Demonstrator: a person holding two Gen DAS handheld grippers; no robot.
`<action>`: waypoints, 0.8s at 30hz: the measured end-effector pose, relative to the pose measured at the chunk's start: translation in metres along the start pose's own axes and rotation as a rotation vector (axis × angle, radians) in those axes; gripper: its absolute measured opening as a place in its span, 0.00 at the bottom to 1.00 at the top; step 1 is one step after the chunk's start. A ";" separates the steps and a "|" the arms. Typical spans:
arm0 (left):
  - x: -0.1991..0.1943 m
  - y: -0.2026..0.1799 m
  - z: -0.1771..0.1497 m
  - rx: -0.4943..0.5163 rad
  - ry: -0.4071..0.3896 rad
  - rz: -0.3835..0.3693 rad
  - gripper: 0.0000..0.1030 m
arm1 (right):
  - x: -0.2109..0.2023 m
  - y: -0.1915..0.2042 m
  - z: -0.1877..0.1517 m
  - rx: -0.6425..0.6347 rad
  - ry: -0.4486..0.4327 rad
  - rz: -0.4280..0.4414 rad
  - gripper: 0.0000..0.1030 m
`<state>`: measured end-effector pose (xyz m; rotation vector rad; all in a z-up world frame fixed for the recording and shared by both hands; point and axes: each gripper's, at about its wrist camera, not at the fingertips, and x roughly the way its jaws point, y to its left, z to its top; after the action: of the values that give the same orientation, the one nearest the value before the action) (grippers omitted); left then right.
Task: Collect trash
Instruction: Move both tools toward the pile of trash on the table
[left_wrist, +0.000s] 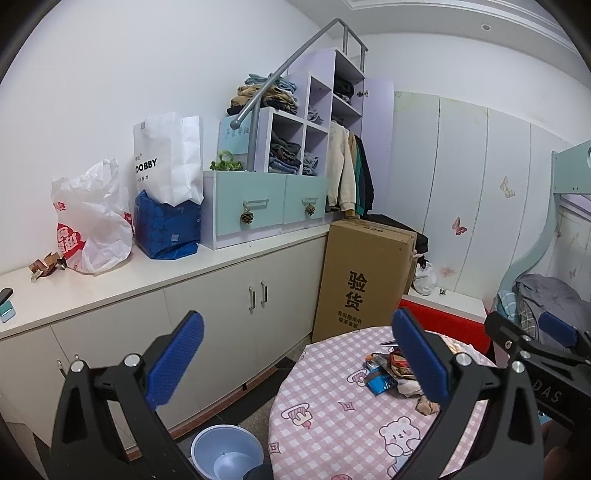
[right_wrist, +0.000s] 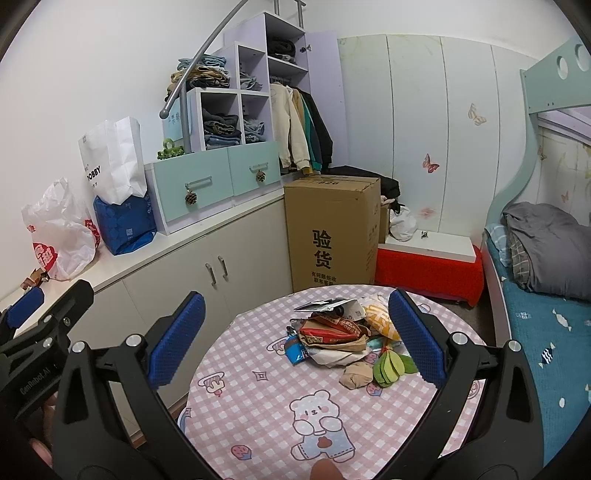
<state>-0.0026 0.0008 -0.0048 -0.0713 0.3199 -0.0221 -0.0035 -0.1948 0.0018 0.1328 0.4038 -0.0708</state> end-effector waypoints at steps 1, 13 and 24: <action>0.000 0.000 0.000 0.000 0.000 0.000 0.96 | 0.000 0.000 0.000 0.000 -0.001 0.001 0.94; 0.010 -0.003 0.001 0.006 0.015 -0.011 0.96 | 0.007 -0.006 -0.002 0.010 0.016 -0.004 0.94; 0.066 -0.018 -0.027 0.014 0.153 -0.053 0.96 | 0.064 -0.043 -0.028 0.043 0.169 -0.092 0.94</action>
<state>0.0512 -0.0210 -0.0497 -0.0641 0.4711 -0.0822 0.0405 -0.2363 -0.0539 0.1629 0.5778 -0.1597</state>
